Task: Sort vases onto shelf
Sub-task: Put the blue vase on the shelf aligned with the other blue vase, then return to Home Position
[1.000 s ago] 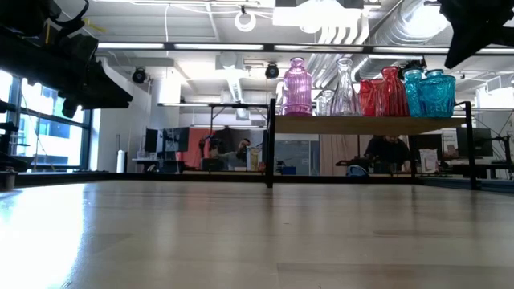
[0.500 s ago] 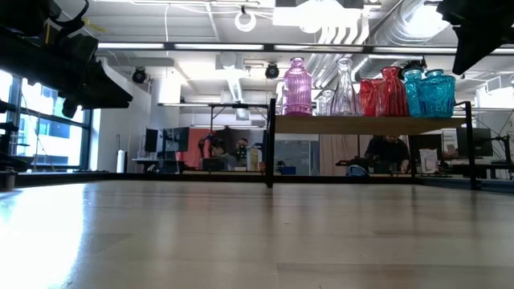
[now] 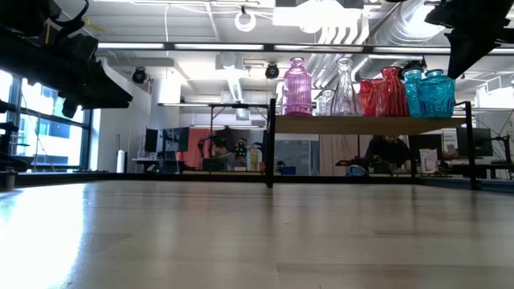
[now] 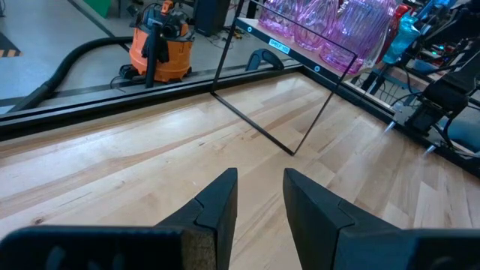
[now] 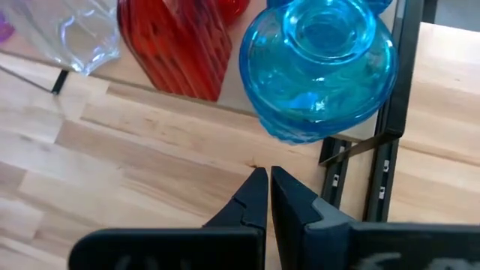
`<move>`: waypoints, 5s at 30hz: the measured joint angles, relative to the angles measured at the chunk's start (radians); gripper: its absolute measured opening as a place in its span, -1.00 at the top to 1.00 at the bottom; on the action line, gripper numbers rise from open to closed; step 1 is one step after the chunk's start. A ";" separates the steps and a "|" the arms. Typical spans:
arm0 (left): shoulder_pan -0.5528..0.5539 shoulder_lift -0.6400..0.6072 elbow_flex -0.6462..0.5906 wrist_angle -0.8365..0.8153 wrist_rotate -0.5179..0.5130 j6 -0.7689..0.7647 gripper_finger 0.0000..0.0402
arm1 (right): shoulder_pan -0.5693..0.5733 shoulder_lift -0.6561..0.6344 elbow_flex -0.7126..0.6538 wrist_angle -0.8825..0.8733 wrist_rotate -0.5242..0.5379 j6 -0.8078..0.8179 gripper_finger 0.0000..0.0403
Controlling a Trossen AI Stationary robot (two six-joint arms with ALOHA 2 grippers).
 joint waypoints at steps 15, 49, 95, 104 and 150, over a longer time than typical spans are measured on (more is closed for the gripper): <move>0.000 0.000 0.000 0.000 0.000 0.000 0.50 | -0.020 0.048 0.000 0.005 0.044 0.080 1.00; 0.000 0.000 0.000 0.000 0.000 0.000 0.50 | -0.198 0.104 -0.001 0.149 0.024 -0.022 1.00; 0.000 0.000 0.000 0.000 0.000 0.000 0.50 | -0.197 -0.112 0.000 0.537 -0.394 -0.369 1.00; 0.000 0.000 0.000 0.000 0.000 0.000 0.50 | -0.197 -0.140 0.000 0.813 -0.644 -0.632 1.00; 0.000 0.000 0.000 0.000 0.000 0.000 0.50 | -0.195 -0.705 -0.889 1.612 -0.883 -0.750 1.00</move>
